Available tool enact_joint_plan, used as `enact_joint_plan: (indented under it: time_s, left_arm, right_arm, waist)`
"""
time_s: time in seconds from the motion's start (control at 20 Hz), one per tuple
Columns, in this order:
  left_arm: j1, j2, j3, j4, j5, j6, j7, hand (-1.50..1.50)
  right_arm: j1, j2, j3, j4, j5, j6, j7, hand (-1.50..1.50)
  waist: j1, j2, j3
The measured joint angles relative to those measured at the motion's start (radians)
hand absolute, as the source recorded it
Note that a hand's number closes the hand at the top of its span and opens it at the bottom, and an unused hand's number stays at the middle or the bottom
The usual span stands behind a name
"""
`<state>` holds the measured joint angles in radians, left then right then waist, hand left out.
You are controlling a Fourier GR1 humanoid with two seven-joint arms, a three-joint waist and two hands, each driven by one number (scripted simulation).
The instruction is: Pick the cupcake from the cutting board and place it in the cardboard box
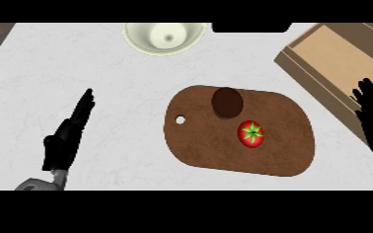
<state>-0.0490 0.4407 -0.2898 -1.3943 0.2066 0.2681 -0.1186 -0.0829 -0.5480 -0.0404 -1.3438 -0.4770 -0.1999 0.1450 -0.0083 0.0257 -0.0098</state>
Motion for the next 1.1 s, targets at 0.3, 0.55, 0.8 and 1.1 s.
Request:
enact_joint_plan:
  time_s: [0.3, 0.55, 0.8, 1.1]
  left_arm:
    - [-0.037, -0.017, 0.041, -0.025, 0.077, -0.039, 0.041, 0.00]
    - [-0.048, -0.006, 0.097, -0.068, 0.179, -0.082, 0.119, 0.00]
    - [-0.041, 0.031, 0.157, -0.107, 0.244, -0.106, 0.189, 0.00]
    - [-0.022, 0.052, 0.188, -0.150, 0.277, -0.116, 0.237, 0.00]
  right_arm:
    - [-0.141, -0.016, 0.099, -0.131, -0.025, 0.197, 0.010, -1.50]
    - [-0.259, 0.030, 0.112, -0.163, 0.096, 0.176, -0.223, -1.50]
    - [-0.300, 0.030, 0.134, -0.159, 0.152, 0.299, -0.455, -1.50]
    - [-0.355, -0.136, 0.229, -0.209, 0.332, 0.408, -0.401, -1.50]
  waist:
    - [0.058, -0.024, 0.005]
    - [0.067, -0.024, 0.010]
    - [0.046, -0.024, 0.011]
    - [0.035, -0.029, 0.009]
